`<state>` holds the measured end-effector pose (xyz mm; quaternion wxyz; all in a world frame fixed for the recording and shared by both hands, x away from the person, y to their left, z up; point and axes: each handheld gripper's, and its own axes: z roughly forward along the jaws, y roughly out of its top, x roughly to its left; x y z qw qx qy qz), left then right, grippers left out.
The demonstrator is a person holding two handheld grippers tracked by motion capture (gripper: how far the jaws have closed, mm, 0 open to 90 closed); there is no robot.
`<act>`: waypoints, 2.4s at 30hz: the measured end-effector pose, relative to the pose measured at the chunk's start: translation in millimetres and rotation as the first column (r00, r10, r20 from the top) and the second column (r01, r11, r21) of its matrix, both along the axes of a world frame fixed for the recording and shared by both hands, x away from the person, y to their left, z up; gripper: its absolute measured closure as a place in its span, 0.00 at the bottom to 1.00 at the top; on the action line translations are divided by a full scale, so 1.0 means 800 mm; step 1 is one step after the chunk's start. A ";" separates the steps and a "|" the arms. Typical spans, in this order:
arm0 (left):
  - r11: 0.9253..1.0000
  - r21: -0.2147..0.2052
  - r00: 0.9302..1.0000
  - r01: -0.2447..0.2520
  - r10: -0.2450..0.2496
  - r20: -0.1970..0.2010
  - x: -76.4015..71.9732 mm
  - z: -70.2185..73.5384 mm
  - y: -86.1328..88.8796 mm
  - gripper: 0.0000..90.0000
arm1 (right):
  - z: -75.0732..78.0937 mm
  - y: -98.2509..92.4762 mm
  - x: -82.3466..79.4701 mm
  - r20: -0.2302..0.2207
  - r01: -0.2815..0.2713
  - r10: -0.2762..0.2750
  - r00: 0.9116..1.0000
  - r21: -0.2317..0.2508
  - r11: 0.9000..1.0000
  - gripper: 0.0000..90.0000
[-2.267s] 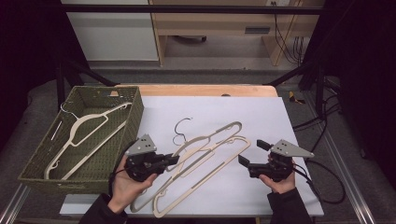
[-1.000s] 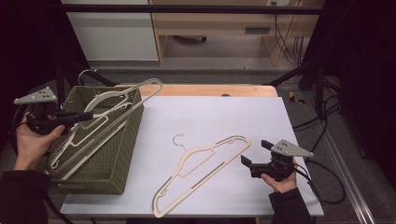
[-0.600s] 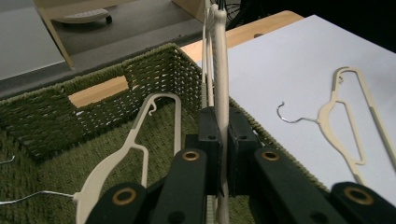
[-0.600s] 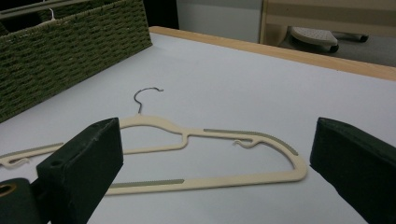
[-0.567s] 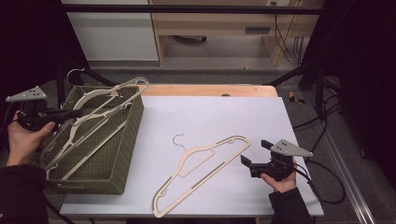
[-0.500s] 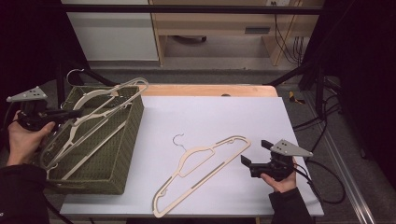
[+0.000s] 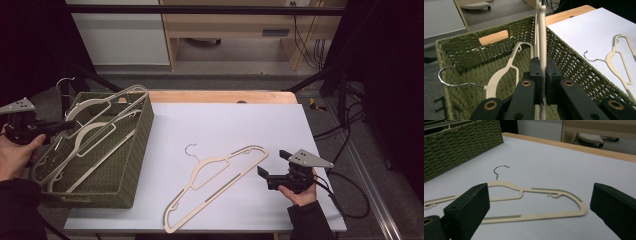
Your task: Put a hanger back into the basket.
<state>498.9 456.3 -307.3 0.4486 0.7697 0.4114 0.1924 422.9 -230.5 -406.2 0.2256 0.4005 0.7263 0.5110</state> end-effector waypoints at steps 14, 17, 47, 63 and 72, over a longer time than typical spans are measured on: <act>0.999 -0.031 0.995 -0.037 0.034 -0.089 -0.007 -0.042 -0.011 0.96 | 0.000 0.000 0.000 0.001 0.005 -0.005 1.000 0.000 1.000 0.03; 0.998 -0.045 0.993 -0.051 0.046 -0.107 -0.008 -0.052 -0.013 0.96 | 0.000 0.000 0.000 0.000 0.005 -0.005 1.000 -0.003 1.000 0.04; 0.928 0.198 0.903 -0.315 0.357 -0.240 0.013 -0.105 -0.012 0.82 | 0.002 0.000 -0.001 0.003 -0.002 0.002 1.000 -0.002 1.000 0.04; 0.909 0.215 0.896 -0.356 0.398 -0.196 0.004 -0.096 -0.015 0.57 | 0.002 0.002 -0.001 0.002 -0.003 0.003 1.000 -0.004 1.000 0.04; 0.945 0.079 0.946 -0.317 0.320 -0.040 -0.024 -0.055 -0.046 0.46 | 0.004 0.001 -0.002 0.009 -0.007 0.007 1.000 -0.002 1.000 0.04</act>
